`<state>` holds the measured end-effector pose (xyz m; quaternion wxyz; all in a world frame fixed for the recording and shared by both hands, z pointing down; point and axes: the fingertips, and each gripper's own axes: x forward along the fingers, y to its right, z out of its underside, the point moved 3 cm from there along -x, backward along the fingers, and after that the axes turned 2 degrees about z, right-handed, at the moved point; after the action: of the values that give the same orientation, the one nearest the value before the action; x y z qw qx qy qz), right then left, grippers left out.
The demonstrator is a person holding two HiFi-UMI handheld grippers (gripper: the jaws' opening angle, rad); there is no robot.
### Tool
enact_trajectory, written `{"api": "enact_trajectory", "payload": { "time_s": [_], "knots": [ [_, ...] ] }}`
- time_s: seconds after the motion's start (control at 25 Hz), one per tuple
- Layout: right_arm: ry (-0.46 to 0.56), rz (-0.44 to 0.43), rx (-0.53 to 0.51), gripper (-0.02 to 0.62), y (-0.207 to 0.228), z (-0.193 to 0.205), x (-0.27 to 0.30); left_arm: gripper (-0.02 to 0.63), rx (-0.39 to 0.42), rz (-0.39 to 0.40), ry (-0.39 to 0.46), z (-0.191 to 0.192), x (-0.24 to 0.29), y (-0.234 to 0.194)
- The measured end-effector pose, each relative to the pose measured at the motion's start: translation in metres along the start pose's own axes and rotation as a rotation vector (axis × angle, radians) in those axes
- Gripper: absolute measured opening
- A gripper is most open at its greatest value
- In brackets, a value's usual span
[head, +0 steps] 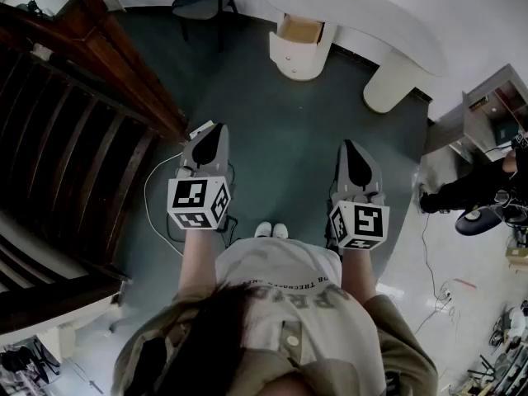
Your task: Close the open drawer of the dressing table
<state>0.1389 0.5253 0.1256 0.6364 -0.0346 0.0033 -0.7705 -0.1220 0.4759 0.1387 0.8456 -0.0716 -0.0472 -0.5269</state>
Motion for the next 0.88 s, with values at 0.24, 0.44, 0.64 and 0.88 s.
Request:
{"api": "enact_trajectory", "payload": {
  "time_s": [0.24,0.44,0.64,0.88],
  "knots": [
    [-0.004,-0.004,-0.015,0.000,0.004,0.001,-0.003,0.008,-0.010,-0.002,-0.018,0.005,-0.001,0.005],
    [-0.009,-0.010,-0.020,0.000,0.002,0.005,-0.004,0.008,-0.008,-0.004,-0.030,0.008,-0.003,0.006],
    [-0.009,-0.017,-0.009,0.000,0.003,0.006,-0.005,0.006,0.006,0.005,-0.034,0.007,-0.003,0.014],
    [0.013,-0.014,0.050,0.002,0.008,0.005,-0.005,0.008,0.025,-0.021,0.006,-0.009,-0.007,0.007]
  ]
}}
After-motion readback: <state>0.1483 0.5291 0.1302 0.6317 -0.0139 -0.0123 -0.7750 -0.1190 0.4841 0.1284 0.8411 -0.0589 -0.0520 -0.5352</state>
